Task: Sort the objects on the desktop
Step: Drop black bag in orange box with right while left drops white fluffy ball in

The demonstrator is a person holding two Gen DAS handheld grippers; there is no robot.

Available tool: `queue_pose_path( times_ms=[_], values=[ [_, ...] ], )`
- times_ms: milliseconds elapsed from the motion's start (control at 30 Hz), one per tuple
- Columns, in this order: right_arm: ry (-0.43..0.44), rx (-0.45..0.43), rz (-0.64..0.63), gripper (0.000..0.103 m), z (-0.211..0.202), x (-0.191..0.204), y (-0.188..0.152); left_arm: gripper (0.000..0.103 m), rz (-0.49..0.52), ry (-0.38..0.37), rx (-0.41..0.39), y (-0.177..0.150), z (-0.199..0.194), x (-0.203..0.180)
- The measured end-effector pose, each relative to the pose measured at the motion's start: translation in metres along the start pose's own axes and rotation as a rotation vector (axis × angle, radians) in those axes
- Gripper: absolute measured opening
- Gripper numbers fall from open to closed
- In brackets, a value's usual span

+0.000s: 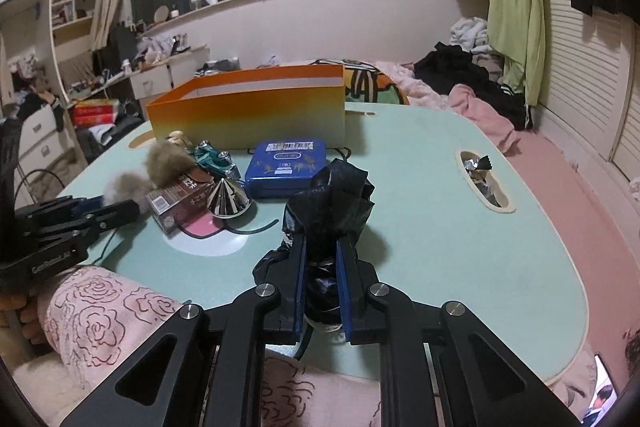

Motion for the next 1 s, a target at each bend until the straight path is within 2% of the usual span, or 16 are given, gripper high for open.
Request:
queue_pose_path(
  times_ms=[200,267,367,433,500,567,600,633,667,800,833,867,900,933,1000],
  values=[
    [0.061,-0.051,0.012,0.009,-0.008,0.015,0.024,0.027,0.007,-0.006,-0.085,0.032,-0.02,0.0],
    [0.071,-0.092,-0.003,0.004,-0.006,0.023,0.046,0.027,0.004,-0.01,-0.115,0.049,-0.02,-0.001],
    [0.084,-0.164,-0.017,0.004,0.003,0.035,0.088,0.027,-0.006,-0.011,-0.15,0.079,-0.009,-0.002],
    [0.076,-0.17,-0.021,0.004,0.012,0.037,0.105,0.027,-0.02,0.003,-0.166,0.092,-0.001,0.001],
    [0.099,-0.146,0.031,0.005,0.015,0.03,0.109,0.027,-0.06,0.003,-0.174,0.1,0.002,0.006],
    [0.11,-0.096,0.074,0.027,0.014,0.02,0.1,0.027,-0.082,-0.001,-0.184,0.099,-0.004,0.01],
    [0.084,-0.07,0.102,0.057,0.011,0.008,0.088,0.027,-0.083,0.001,-0.187,0.096,-0.006,0.013],
    [0.058,-0.065,0.129,0.073,0.008,-0.002,0.078,0.027,-0.081,0.005,-0.186,0.093,-0.007,0.014],
    [0.046,-0.054,0.153,0.074,0.006,-0.008,0.068,0.027,-0.08,0.015,-0.181,0.089,-0.007,0.017],
    [0.056,0.116,0.153,0.074,0.015,-0.005,0.019,0.027,-0.099,0.017,-0.155,0.081,0.0,0.018],
    [0.048,0.185,0.113,0.072,0.021,0.002,0.002,0.027,-0.097,0.016,-0.151,0.079,0.002,0.017],
    [0.023,0.201,0.041,0.068,0.024,0.008,-0.008,0.027,-0.095,0.014,-0.15,0.078,0.002,0.015],
    [-0.024,0.165,-0.06,0.044,0.021,0.013,-0.01,0.027,-0.091,0.011,-0.148,0.077,0.002,0.014],
    [-0.055,0.145,-0.136,0.029,0.018,0.019,-0.011,0.027,-0.084,0.008,-0.145,0.076,0.003,0.012],
    [-0.026,0.133,-0.163,0.027,0.017,0.029,-0.004,0.027,-0.067,0.007,-0.14,0.076,0.004,0.009]
  ],
)
Point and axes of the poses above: each gripper's, at about its wrist camera, not at the fingertips, and z roughly the way its jaws point, x to its left, y to its top, the point moved 8 cm from there along z, roughly the way its jaws point, and after that the axes turned 15 degrees about -x, right-handed, at the moved point
